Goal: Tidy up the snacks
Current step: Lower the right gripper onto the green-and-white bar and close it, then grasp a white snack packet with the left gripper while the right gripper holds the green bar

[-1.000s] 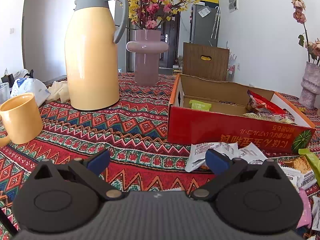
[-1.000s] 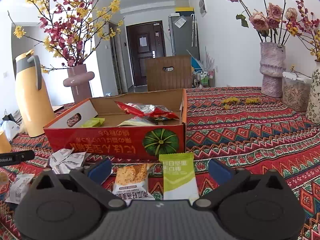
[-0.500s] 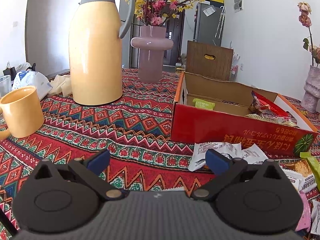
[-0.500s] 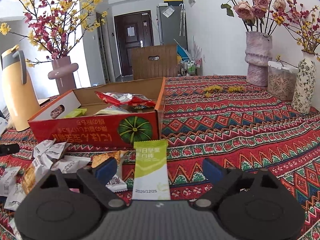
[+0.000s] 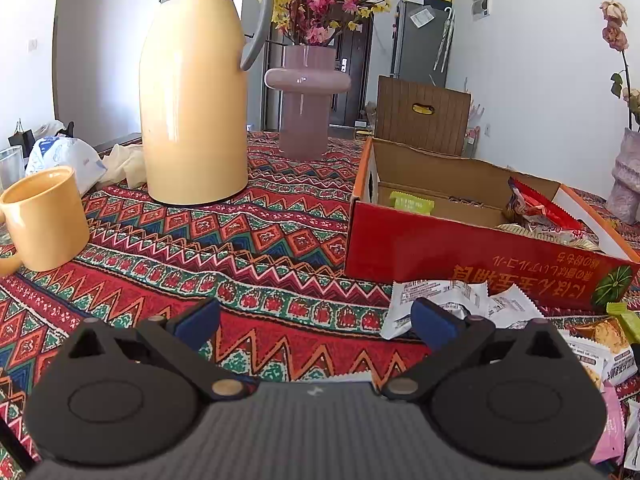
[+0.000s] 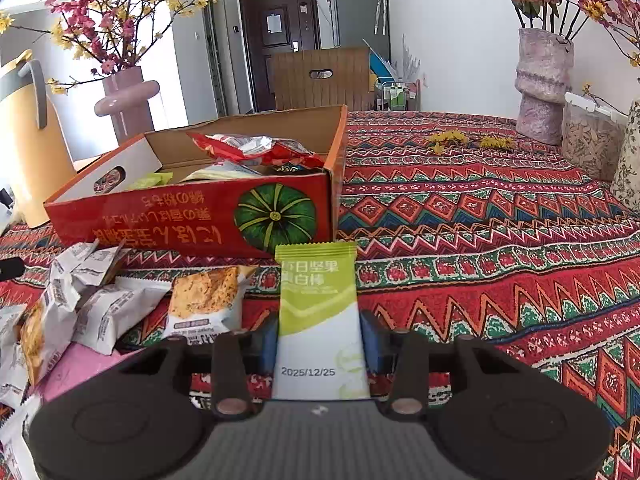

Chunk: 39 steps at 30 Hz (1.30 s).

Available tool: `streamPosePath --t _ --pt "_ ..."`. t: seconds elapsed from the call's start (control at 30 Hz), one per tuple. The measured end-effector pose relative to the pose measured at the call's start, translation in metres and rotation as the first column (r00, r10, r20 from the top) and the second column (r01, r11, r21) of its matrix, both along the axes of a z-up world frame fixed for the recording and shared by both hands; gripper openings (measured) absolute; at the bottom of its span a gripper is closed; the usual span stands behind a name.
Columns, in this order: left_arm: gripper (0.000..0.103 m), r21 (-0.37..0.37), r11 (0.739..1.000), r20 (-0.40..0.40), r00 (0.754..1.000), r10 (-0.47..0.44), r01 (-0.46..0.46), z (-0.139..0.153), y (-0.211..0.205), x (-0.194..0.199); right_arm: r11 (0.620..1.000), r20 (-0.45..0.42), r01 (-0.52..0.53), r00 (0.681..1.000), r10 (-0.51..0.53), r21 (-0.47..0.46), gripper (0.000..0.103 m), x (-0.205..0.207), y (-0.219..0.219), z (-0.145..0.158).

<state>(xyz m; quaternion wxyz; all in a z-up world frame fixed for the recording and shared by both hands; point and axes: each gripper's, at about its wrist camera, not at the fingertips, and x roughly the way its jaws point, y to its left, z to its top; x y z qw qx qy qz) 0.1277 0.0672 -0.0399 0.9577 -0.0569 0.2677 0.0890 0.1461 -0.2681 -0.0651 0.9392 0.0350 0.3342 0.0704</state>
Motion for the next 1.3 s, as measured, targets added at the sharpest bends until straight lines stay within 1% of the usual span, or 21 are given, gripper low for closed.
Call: streamPosePath --t 0.1,0.2,0.47,0.63,0.83,1.07,1.2,1.3 --pt "0.103 0.002 1.0 -0.003 1.0 0.001 -0.001 0.0 0.0 0.001 1.0 0.014 0.004 1.0 -0.004 0.003 0.038 -0.001 0.001 -0.001" --pt "0.103 0.006 1.0 -0.005 1.0 0.003 -0.003 -0.001 -0.001 0.001 0.999 0.031 0.018 0.999 -0.019 0.032 0.036 -0.003 -0.004 0.0" --pt "0.103 0.017 1.0 -0.004 1.0 0.02 -0.02 0.0 -0.001 0.001 0.993 0.137 0.068 0.987 -0.08 0.095 0.036 -0.019 -0.017 0.006" --pt "0.103 0.018 0.999 -0.016 0.999 0.038 -0.037 0.006 0.004 -0.001 0.991 0.156 0.054 0.985 -0.073 0.125 0.036 -0.022 -0.021 0.007" --pt "0.103 0.016 0.998 -0.019 0.998 0.061 -0.061 0.018 0.012 -0.017 0.987 0.162 0.036 0.985 -0.061 0.154 0.036 -0.023 -0.024 0.006" --pt "0.103 0.017 0.997 -0.084 0.994 0.072 -0.07 0.016 0.02 -0.031 0.985 0.169 0.025 0.984 -0.054 0.168 0.036 -0.025 -0.025 0.006" --pt "0.103 0.01 0.998 -0.149 0.986 0.068 -0.067 0.007 0.022 -0.036 0.984 0.177 0.024 0.983 -0.056 0.178 0.036 -0.027 -0.026 0.006" --pt "0.103 0.019 0.999 -0.188 0.981 0.045 -0.042 -0.001 0.016 -0.037 0.982 0.178 0.021 0.983 -0.055 0.186 0.036 -0.027 -0.027 0.005"
